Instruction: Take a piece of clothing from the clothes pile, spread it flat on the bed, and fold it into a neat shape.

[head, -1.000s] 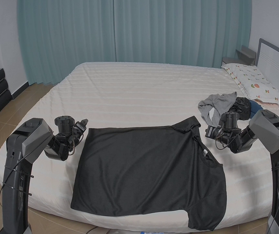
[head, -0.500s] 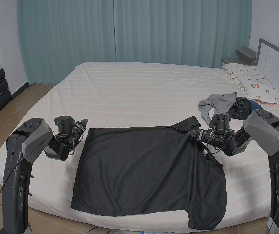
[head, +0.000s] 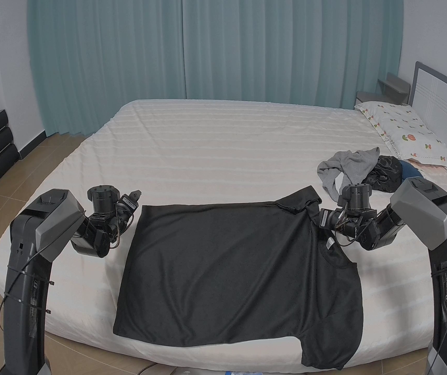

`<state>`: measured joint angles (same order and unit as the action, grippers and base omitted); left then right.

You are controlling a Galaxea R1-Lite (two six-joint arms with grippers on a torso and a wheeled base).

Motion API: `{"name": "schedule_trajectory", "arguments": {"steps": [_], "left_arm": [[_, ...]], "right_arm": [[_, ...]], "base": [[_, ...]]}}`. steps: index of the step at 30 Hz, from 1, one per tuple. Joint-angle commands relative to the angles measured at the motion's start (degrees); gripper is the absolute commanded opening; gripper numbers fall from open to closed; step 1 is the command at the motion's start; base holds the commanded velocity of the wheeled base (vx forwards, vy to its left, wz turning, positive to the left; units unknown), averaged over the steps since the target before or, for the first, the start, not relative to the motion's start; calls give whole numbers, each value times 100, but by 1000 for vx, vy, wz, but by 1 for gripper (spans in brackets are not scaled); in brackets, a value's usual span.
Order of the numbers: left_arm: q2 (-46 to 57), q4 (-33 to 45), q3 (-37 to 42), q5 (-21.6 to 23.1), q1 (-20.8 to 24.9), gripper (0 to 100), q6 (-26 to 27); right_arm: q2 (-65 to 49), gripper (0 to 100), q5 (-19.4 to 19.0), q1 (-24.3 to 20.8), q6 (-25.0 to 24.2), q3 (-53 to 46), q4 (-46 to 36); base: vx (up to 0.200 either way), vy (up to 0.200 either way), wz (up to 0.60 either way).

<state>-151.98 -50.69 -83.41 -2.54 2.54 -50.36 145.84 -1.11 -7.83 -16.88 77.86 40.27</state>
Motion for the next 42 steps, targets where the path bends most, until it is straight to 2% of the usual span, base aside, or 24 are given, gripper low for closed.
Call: {"name": "schedule_trajectory", "arguments": {"steps": [1,13,22,23,28,32,42], "left_arm": [[-7,-2,0,-1,1,100,0],[-7,59,-9,-1,1,100,17],[2,59,-9,-1,1,100,17],[11,59,0,-1,1,100,17],[46,24,35,-1,1,100,9],[204,6,185,-1,-16,100,9],[1373,-29,1512,201,-25,100,-150]], "right_arm": [[-143,0,-12,159,-8,36,-10],[85,0,-12,642,-25,80,8],[235,0,-3,704,-34,177,16],[235,100,-3,712,-34,177,16],[147,100,-21,721,-105,71,16],[-337,100,-118,624,-737,-491,16],[-1734,100,-926,695,-1599,-2425,34]], "base": [[0,0,0],[0,0,0],[0,0,0],[0,0,0],[0,0,0],[0,0,0],[0,0,0]]}}
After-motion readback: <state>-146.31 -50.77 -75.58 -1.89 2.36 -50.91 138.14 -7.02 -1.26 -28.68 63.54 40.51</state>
